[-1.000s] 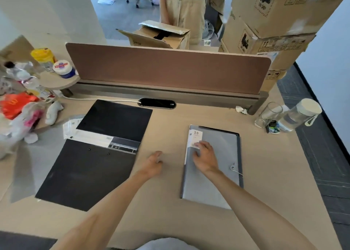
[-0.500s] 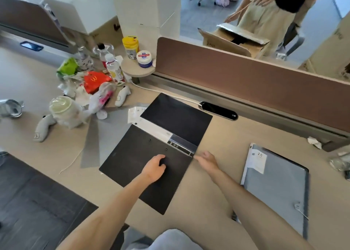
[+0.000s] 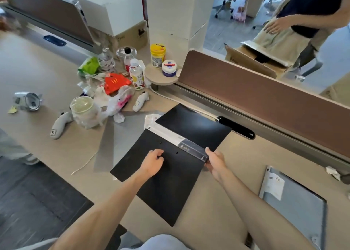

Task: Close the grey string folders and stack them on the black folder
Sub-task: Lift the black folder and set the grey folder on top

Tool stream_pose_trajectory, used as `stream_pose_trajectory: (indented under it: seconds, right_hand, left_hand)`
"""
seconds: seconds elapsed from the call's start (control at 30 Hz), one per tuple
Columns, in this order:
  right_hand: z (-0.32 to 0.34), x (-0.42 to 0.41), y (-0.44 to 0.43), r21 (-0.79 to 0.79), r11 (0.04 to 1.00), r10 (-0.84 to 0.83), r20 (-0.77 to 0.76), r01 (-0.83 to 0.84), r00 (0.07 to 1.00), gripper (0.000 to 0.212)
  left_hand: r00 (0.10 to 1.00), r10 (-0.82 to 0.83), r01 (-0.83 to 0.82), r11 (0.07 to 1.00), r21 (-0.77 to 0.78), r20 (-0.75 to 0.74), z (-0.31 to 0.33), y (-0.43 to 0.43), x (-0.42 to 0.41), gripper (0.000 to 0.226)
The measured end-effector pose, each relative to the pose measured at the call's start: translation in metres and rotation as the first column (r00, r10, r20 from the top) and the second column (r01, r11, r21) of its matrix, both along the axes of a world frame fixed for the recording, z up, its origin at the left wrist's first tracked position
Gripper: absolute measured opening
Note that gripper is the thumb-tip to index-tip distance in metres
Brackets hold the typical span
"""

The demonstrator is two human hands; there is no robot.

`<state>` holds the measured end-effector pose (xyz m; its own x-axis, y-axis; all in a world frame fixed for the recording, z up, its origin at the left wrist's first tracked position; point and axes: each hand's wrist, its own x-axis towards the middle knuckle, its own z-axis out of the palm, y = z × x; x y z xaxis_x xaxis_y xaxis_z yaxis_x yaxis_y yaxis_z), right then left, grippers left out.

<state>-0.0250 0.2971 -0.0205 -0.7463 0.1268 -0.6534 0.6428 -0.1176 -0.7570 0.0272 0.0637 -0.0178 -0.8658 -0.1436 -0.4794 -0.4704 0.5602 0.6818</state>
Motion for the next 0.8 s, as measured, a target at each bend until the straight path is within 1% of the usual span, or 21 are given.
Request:
stream_pose_trajectory:
  seconds: [0.1, 0.3, 0.37, 0.43, 0.57, 0.6, 0.67, 0.8]
  right_hand:
    - [0.016, 0.009, 0.002, -0.061, 0.998, 0.025, -0.043, -0.028, 0.999, 0.01]
    - [0.033, 0.031, 0.021, -0.166, 0.982, 0.078, -0.05, -0.085, 0.996, 0.009]
    - [0.038, 0.038, 0.026, -0.205, 0.974, 0.082, -0.063, -0.093, 0.995, 0.012]
    - [0.042, 0.044, 0.031, -0.227, 0.967, 0.096, -0.083, -0.113, 0.992, 0.014]
    - [0.05, 0.055, 0.044, -0.279, 0.952, 0.089, -0.134, -0.124, 0.987, 0.01]
    - [0.053, 0.058, 0.047, -0.298, 0.946, 0.088, -0.15, -0.13, 0.985, 0.007]
    - [0.058, 0.063, 0.054, -0.341, 0.928, 0.089, -0.189, -0.15, 0.978, 0.005]
    - [0.069, 0.066, 0.063, -0.4, 0.895, 0.088, -0.272, -0.196, 0.958, 0.011]
  left_hand:
    - [0.991, 0.125, -0.124, 0.992, 0.009, -0.049, 0.006, 0.002, -0.003, 0.035]
    - [0.931, 0.296, -0.296, 0.955, 0.031, -0.212, 0.027, 0.017, 0.006, 0.033]
    - [0.905, 0.339, -0.34, 0.939, 0.042, -0.258, 0.038, 0.026, 0.013, 0.034]
    - [0.881, 0.362, -0.365, 0.93, 0.051, -0.305, 0.047, 0.036, 0.02, 0.036]
    - [0.844, 0.332, -0.344, 0.938, 0.048, -0.421, 0.063, 0.06, 0.037, 0.041]
    - [0.83, 0.35, -0.356, 0.932, 0.07, -0.435, 0.068, 0.066, 0.04, 0.044]
    - [0.786, 0.436, -0.409, 0.898, 0.161, -0.438, 0.077, 0.077, 0.042, 0.053]
    - [0.705, 0.621, -0.497, 0.778, 0.384, -0.344, 0.095, 0.093, 0.037, 0.074]
